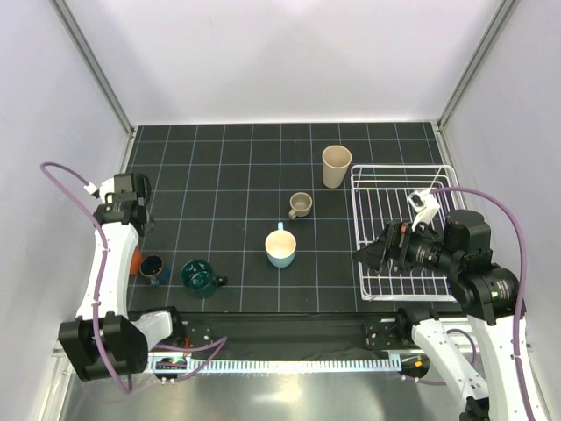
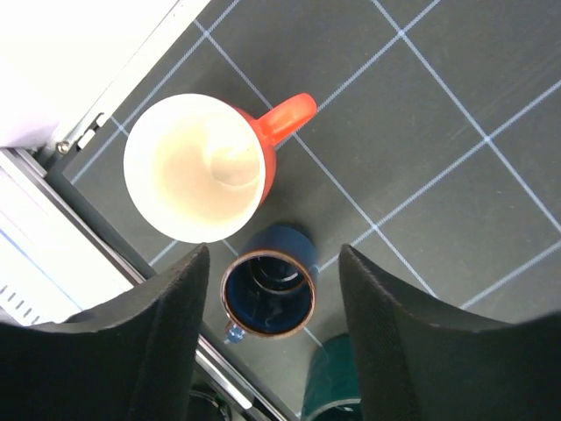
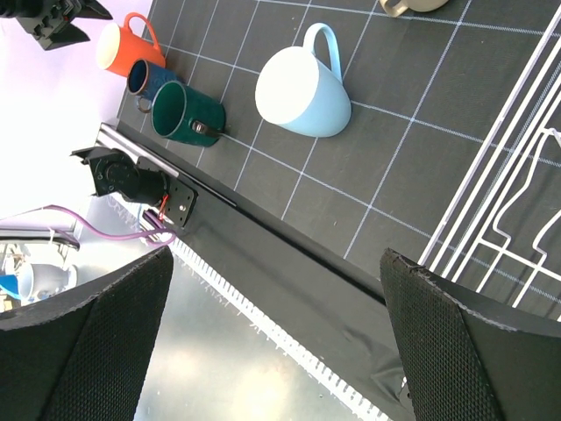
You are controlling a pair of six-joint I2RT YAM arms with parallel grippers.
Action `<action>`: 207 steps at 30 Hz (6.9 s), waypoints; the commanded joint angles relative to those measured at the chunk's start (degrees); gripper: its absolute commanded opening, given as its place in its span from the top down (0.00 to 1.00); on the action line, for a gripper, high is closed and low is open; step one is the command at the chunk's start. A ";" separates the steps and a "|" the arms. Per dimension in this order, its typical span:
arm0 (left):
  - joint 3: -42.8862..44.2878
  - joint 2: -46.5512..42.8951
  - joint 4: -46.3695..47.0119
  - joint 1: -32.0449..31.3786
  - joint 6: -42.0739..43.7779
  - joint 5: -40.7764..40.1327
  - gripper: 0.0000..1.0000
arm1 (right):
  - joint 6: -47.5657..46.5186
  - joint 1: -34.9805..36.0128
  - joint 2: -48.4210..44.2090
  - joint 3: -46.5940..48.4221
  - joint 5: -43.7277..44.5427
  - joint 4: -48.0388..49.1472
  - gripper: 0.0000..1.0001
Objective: Load the cups into the dish rack
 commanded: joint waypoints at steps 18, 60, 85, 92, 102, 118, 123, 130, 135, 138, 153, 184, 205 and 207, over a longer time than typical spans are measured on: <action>-2.56 7.57 4.81 5.19 0.72 -1.08 0.46 | 0.49 0.27 0.94 1.17 -0.43 1.91 0.00; 1.04 7.41 4.64 6.96 -3.58 11.90 0.99 | 1.72 0.27 0.14 1.52 0.36 1.47 0.00; -2.45 -14.74 53.66 -35.66 -31.61 52.71 1.00 | 6.45 14.03 9.02 -2.78 -3.52 19.66 0.00; -13.88 -17.99 76.25 -45.16 -40.22 51.83 1.00 | 10.07 20.48 7.79 -6.30 -4.20 32.49 0.01; -21.88 -21.51 90.85 -52.90 -45.15 49.37 1.00 | 7.08 20.66 5.68 -7.89 -9.13 39.88 0.00; -26.73 -21.34 98.07 -60.80 -45.69 46.65 1.00 | 11.03 20.83 8.57 -3.05 -7.63 47.52 0.04; -26.99 -18.53 101.05 -62.83 -45.42 45.77 1.00 | 14.90 22.32 10.51 -3.40 -7.20 51.30 0.09; -26.99 -14.40 105.71 -65.20 -45.78 45.15 1.00 | 16.92 24.61 11.22 -4.90 -5.97 53.77 0.18; -26.55 -13.17 107.29 -66.17 -45.69 44.71 1.00 | 17.10 25.93 10.96 -6.74 -4.56 55.00 0.25; -26.38 -12.64 107.91 -66.52 -45.78 44.62 1.00 | 17.45 26.72 11.04 -7.62 -3.51 55.88 0.32; -27.08 -12.37 110.90 -66.88 -46.48 42.95 1.00 | 19.65 28.57 9.73 -11.14 0.53 59.39 0.57; -31.21 -19.65 92.74 -66.88 -44.81 31.71 0.36 | 14.47 29.01 15.52 3.00 21.08 29.44 0.96; -17.07 -39.55 26.44 -66.79 -36.20 2.96 0.31 | 3.40 -3.59 39.95 29.64 32.53 0.95 0.96; -16.10 -36.13 25.82 -66.79 -34.63 3.93 0.30 | 2.86 -7.01 42.49 29.99 31.21 1.82 0.96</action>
